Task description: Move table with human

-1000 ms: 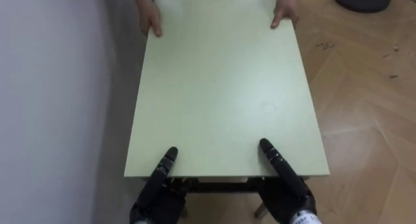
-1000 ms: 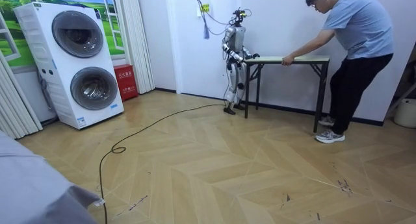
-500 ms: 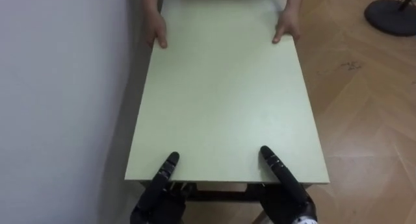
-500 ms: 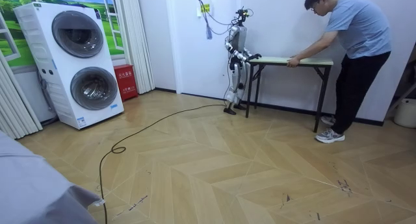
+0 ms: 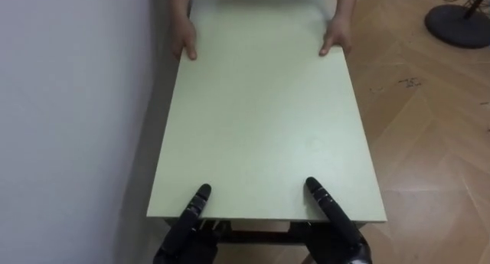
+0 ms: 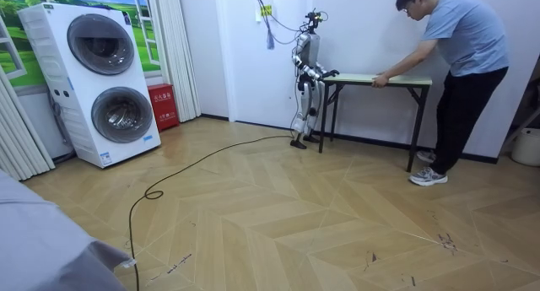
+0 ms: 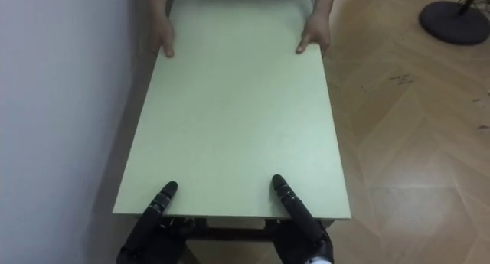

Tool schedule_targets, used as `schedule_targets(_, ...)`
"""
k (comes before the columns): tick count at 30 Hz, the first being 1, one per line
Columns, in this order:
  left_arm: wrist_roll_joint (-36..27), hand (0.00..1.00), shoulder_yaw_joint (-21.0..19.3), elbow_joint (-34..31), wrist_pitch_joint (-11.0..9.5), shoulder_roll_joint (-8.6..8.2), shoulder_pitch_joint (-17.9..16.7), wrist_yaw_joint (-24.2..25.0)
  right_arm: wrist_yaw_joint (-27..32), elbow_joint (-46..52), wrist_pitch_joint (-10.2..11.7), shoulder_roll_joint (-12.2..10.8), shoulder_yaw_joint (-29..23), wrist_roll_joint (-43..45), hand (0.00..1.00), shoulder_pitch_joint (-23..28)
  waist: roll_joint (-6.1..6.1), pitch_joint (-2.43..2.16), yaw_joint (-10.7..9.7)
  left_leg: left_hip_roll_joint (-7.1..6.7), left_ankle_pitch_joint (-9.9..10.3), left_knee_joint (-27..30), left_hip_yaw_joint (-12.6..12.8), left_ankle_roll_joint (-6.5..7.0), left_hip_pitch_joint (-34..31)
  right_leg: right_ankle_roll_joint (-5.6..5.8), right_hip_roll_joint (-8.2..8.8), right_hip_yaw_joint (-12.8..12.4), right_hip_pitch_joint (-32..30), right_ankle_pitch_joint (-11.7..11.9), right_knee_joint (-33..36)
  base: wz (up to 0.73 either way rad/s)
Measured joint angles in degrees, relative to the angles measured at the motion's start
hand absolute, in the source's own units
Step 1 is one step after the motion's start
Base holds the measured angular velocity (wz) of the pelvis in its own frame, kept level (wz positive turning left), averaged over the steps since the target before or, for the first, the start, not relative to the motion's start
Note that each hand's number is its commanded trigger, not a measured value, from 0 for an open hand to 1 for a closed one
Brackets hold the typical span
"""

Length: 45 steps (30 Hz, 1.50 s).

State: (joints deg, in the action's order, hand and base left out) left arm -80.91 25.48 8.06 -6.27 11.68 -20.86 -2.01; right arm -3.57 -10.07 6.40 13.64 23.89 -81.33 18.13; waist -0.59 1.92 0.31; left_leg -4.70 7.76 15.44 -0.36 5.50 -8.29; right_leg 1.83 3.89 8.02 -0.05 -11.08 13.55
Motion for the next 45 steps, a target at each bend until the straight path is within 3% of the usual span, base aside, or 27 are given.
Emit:
schedule_targets(4, 0.1, 0.96, 0.0, 1.6, 0.1, -0.04, 0.2, 1.5, -0.2, -0.7, 0.0, -0.3, 0.0, 0.4, 1.00, 0.0, -0.02, 0.01, 0.0, -0.01, 0.0, -0.1, 0.0, 0.00, 0.7, 0.00, 0.00, 0.0, 0.7, 0.0, 0.0, 0.00)
schedule_targets(5, 0.1, 0.88, 0.0, 2.2, 0.1, -0.04, 0.3, 2.0, -0.2, -0.9, 0.0, -0.3, 0.0, 0.5, 0.90, 0.0, -0.05, 0.03, -0.1, -0.01, 0.0, -0.1, -0.1, -0.03, 0.9, 0.01, 0.00, 0.1, 0.9, 0.0, 0.0, 0.00)
schedule_targets(7, 0.1, 0.82, 0.0, 4.2, 0.2, -0.36, 1.3, 3.6, -0.2, -1.4, 0.0, -0.4, -0.3, 0.7, 0.84, 0.0, 0.01, -0.02, -0.1, -0.01, 0.4, -0.1, -0.4, -0.37, 1.0, 0.01, -0.06, 0.4, 1.2, 0.0, 0.0, 0.05)
schedule_targets(8, 0.1, 0.73, 0.0, 4.7, 0.2, -0.46, 1.6, 4.0, -0.2, -1.5, 0.0, -0.5, -0.3, 0.7, 0.76, 0.0, 0.02, -0.03, -0.1, -0.01, 0.4, -0.1, -0.4, -0.37, 1.0, 0.01, -0.06, 0.4, 1.2, 0.0, 0.0, 0.05)
schedule_targets(9, 0.1, 0.55, 0.0, 5.7, 0.3, -0.64, 2.0, 4.9, -0.2, -1.6, -0.1, -0.5, -0.3, 0.6, 0.61, 0.0, 0.09, -0.09, 0.0, 0.00, 0.4, -0.1, -0.4, -0.37, 1.0, 0.00, -0.06, 0.5, 1.2, 0.0, 0.0, 0.00)
schedule_targets(10, 0.1, 0.42, 0.0, 6.5, 0.5, -0.67, 2.3, 5.8, -0.2, -1.9, -0.3, -0.5, -0.4, 0.5, 0.54, 0.0, 0.22, -0.20, 0.0, 0.02, 0.3, -0.1, -0.4, -0.34, 1.0, 0.00, -0.08, 0.5, 1.2, 0.0, 0.0, 0.00)
schedule_targets(11, 0.1, 0.19, 0.0, 6.9, 0.6, -0.67, 2.4, 6.2, -0.2, -2.0, -0.4, -0.5, -0.4, 0.4, 0.34, -0.1, 0.26, -0.27, 0.1, 0.03, 0.3, -0.1, -0.4, -0.27, 1.0, 0.00, -0.09, 0.5, 1.2, 0.0, 0.0, 0.00)
schedule_targets(12, 0.6, 0.00, -0.1, 7.7, 1.0, -0.67, 2.6, 6.9, -0.5, -2.6, -0.6, -0.7, -0.5, 0.4, 0.00, -0.2, 0.26, -0.39, 0.1, 0.03, 0.2, -0.1, -0.4, -0.17, 1.1, 0.00, -0.08, 0.5, 1.2, 0.0, 0.0, 0.00)
schedule_targets(19, 13.1, 0.00, 0.1, 14.4, 2.1, 0.47, 5.4, 9.3, -7.4, -9.0, -0.9, -1.1, 0.0, 3.4, 0.00, -2.1, -0.03, -0.79, -0.1, -0.06, 0.4, -0.9, -0.4, -0.45, 2.9, -0.02, -0.09, 0.3, 3.1, 0.0, -0.9, -0.01)
schedule_targets(29, 15.5, 0.00, -0.8, 16.8, 2.2, 0.22, 6.1, 11.8, -12.7, -14.9, -2.8, -2.5, 0.6, 9.3, 0.00, -3.3, 0.53, -0.77, -0.1, -0.04, 0.2, -0.9, -0.4, -0.21, 3.5, -0.04, -0.10, 0.2, 3.3, 0.0, -1.0, 0.00)
schedule_targets(31, 16.7, 0.00, -1.7, 19.0, 2.3, -0.48, 6.7, 13.2, -13.8, -18.5, -3.3, -3.0, -0.5, 11.3, 0.00, -4.0, 0.64, -0.75, 0.0, -0.06, 0.3, -0.8, -0.4, -0.24, 3.9, -0.08, -0.11, 0.4, 4.2, 0.0, -1.4, 0.00)
schedule_targets(37, 17.7, 0.00, -3.0, 20.8, 3.3, -1.01, 6.4, 14.5, -15.1, -21.4, -5.3, -2.9, -2.4, 13.8, 0.00, -4.8, 0.61, -1.19, -0.1, -0.09, 0.6, -0.9, -0.5, -0.57, 4.2, -0.18, -0.23, 0.6, 5.2, 0.1, -2.3, 0.00)
schedule_targets(39, 18.0, 0.00, -3.0, 22.5, 3.2, -1.01, 6.6, 15.7, -16.3, -23.5, -5.3, -3.0, -2.8, 15.5, 0.00, -5.7, 0.67, -1.16, -0.2, -0.13, 0.6, -1.0, -0.7, -0.57, 4.7, -0.24, -0.25, 0.7, 5.9, 0.2, -2.7, 0.02)
schedule_targets(42, 18.6, 0.00, -3.5, 24.3, 3.2, -1.01, 6.8, 16.8, -17.4, -25.7, -5.2, -3.2, -3.4, 19.3, 0.00, -6.7, 0.57, -1.59, -0.2, -0.11, 0.7, -1.0, -1.0, -0.65, 5.0, -0.29, -0.33, 1.0, 6.0, 0.2, -2.9, 0.05)
schedule_targets(45, 21.4, 0.00, -4.9, 24.8, 3.3, -1.29, 6.7, 17.6, -18.7, -27.3, -5.1, -3.9, -5.3, 21.9, 0.00, -6.4, 0.86, -1.73, -0.1, 0.07, 0.6, -1.2, -1.3, -0.85, 5.2, -0.52, -0.52, 1.4, 6.1, 0.3, -3.0, 0.04)
